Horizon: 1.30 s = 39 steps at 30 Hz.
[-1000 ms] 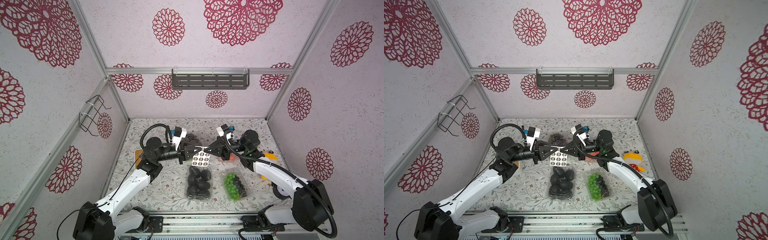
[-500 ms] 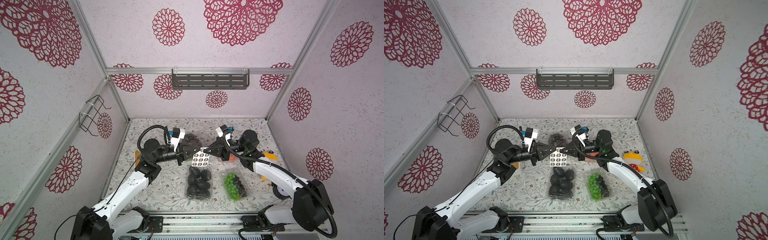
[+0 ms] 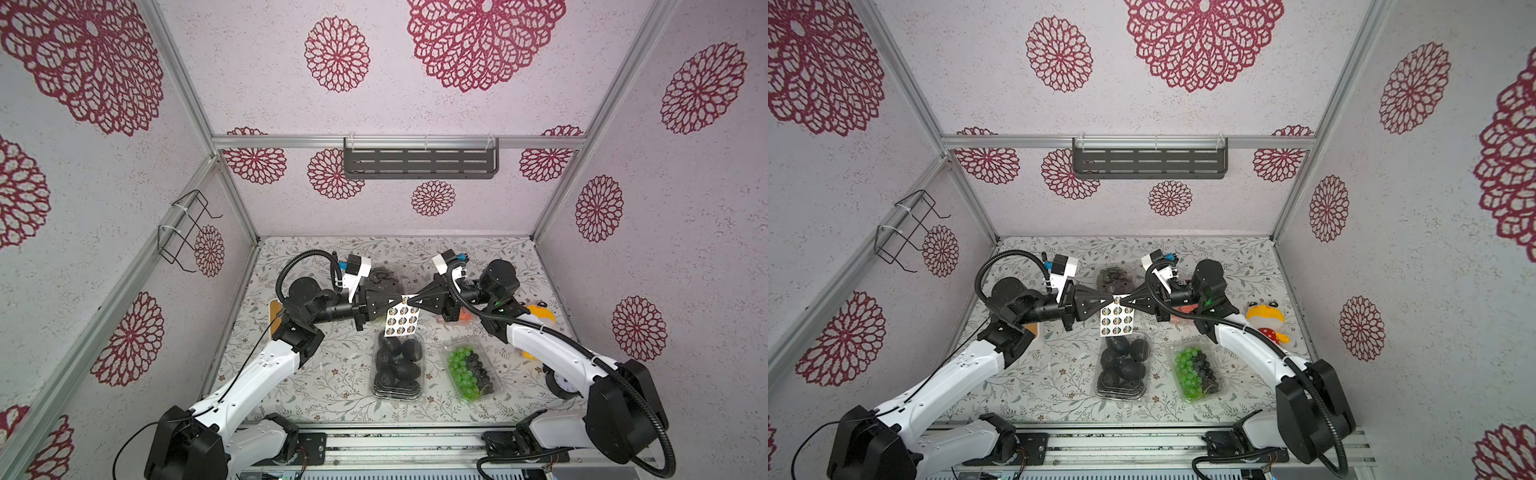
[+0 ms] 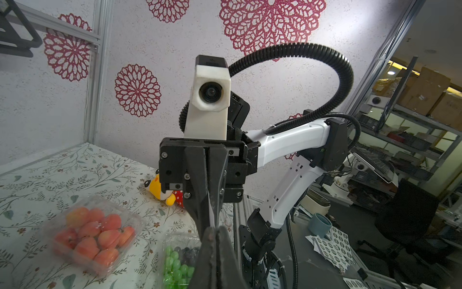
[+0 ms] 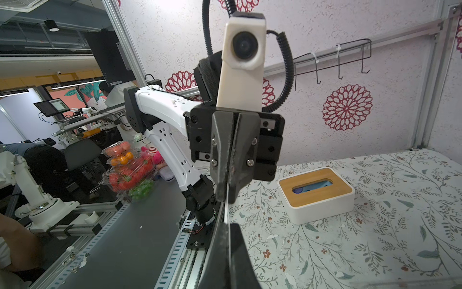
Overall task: Label fruit boxes
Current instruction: Adjust the label sticker.
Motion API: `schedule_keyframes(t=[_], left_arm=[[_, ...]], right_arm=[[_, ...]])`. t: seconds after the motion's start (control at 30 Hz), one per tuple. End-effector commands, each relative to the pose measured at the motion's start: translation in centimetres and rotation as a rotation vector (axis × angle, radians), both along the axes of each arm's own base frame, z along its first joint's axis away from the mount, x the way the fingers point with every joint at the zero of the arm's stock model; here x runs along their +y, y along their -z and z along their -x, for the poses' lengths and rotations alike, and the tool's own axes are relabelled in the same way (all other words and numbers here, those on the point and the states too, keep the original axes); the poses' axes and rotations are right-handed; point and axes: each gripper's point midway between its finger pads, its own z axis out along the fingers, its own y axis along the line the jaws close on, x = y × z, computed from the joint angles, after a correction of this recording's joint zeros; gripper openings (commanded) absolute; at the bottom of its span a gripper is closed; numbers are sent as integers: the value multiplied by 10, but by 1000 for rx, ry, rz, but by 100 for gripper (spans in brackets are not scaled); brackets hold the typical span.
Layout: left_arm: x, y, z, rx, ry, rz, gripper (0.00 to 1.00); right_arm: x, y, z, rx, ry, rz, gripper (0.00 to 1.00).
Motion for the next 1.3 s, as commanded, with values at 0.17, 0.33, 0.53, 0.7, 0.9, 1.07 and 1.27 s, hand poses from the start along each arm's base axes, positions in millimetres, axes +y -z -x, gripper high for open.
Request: schedule_keyframes(t=[0.17,0.33,0.53,0.7,0.9,1.07,1.27], left_arm=[[-3,4,1,5,14,-8,0],[-5,4,1,7,28,-6,0],[-3,3,5,7,32,5,0],[1,5,9,5,8,7,0],[7,14,8,-3,-48,-18,34],[7,20,11,-5,-33,-31,22],[5,25,11,-9,-28,-47,7]], right_arm=[[-2,-22,19,-117,-50,-54,0],[3,-22,28,-119,-85,-51,0],[6,-19,18,-122,-43,-28,0],[4,-21,9,-118,5,-32,0],[3,-27,9,-114,13,-47,0],[2,-28,11,-115,13,-45,0],[2,-26,11,-107,9,-41,0]])
